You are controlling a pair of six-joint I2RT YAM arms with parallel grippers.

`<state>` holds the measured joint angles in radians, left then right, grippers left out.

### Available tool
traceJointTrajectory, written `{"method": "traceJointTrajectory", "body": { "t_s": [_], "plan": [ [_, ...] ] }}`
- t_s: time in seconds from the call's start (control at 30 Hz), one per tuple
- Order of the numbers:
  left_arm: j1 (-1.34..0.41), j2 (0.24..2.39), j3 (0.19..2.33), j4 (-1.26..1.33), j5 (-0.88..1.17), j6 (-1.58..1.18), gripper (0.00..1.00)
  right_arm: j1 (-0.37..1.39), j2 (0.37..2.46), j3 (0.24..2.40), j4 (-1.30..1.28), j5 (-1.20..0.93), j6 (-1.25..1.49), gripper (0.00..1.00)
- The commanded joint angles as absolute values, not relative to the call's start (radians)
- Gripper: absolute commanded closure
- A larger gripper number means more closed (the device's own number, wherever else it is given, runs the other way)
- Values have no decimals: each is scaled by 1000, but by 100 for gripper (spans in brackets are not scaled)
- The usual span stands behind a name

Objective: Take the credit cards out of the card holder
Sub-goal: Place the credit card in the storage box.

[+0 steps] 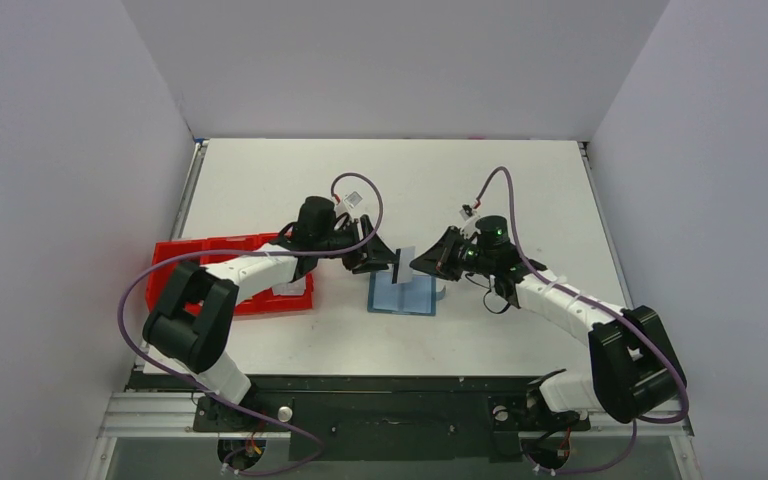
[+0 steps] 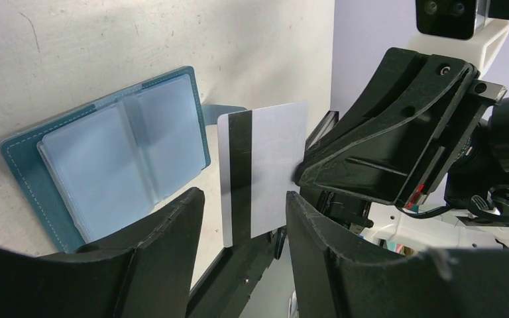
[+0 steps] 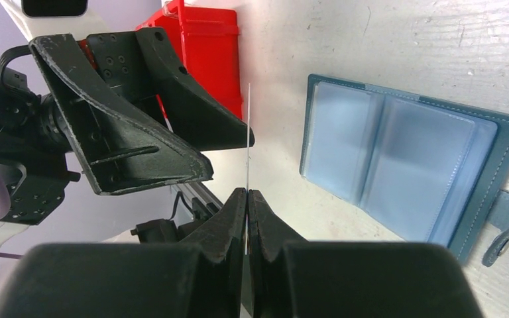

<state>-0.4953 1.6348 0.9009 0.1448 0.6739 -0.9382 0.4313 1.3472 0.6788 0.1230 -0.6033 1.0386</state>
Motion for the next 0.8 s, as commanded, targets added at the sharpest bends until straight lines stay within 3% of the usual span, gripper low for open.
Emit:
{"method": "traceJointTrajectory", "body": {
  "t_s": [0.0, 0.53, 0.77],
  "plan": [
    [-486, 1636, 901, 193, 684, -934, 54, 423, 1302, 701, 180, -622, 1051, 100],
    [-492, 1677, 867, 406, 791, -1087, 55, 424, 1326, 674, 316, -678, 1132, 100],
    [-492, 1693, 824, 597, 827, -1223, 70, 424, 1341, 670, 303, -674, 1114, 100]
  ]
}}
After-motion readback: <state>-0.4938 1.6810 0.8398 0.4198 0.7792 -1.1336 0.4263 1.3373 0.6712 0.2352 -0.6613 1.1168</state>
